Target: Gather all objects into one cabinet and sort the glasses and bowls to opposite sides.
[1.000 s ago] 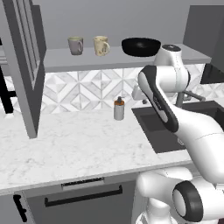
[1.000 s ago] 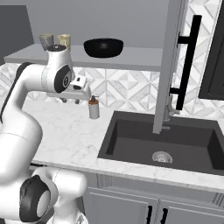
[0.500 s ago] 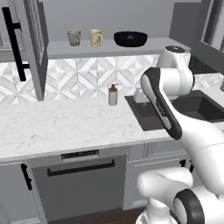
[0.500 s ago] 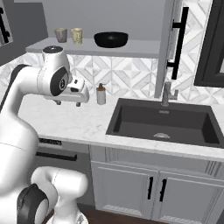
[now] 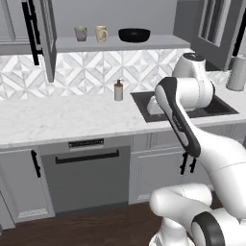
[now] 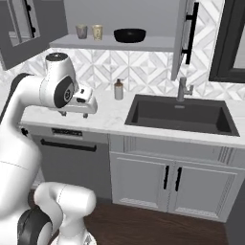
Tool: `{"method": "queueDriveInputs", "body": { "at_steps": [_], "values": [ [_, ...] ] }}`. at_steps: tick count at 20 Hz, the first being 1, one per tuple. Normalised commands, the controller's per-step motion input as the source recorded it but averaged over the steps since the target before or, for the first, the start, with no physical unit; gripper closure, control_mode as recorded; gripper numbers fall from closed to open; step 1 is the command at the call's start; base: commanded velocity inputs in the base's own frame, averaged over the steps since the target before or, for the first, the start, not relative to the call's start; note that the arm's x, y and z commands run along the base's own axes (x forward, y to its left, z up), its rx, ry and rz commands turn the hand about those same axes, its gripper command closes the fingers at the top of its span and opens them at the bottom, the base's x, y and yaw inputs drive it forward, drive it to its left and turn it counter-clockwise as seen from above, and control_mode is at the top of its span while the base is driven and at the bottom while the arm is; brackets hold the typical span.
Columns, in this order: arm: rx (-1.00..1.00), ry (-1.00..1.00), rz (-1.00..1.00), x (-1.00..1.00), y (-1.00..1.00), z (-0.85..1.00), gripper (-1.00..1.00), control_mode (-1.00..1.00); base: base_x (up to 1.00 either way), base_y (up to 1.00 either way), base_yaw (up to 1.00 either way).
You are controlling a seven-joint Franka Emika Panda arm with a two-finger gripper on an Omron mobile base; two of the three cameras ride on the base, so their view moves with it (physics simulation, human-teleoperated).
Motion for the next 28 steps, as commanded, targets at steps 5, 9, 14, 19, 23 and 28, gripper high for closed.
{"method": "queueDriveInputs", "body": {
  "at_steps": [5,9,14,19,23,28],
  "values": [
    [0.0,0.0,0.0,0.0,0.0,0.0,-1.0,1.0,-0.47,0.0,0.04],
    [0.0,0.0,0.0,0.0,0.0,0.0,-1.0,1.0,-0.34,0.0,0.07],
    [0.0,0.0,0.0,0.0,0.0,0.0,-1.0,1.0,-0.26,0.0,0.1],
    [0.0,0.0,0.0,0.0,0.0,0.0,-1.0,1.0,-0.16,0.0,0.37],
    [0.0,0.0,0.0,0.0,0.0,0.0,-1.0,1.0,-0.11,0.0,0.59],
    [0.0,0.0,0.0,0.0,0.0,0.0,-1.0,1.0,-0.05,0.0,0.69]
  ]
}}
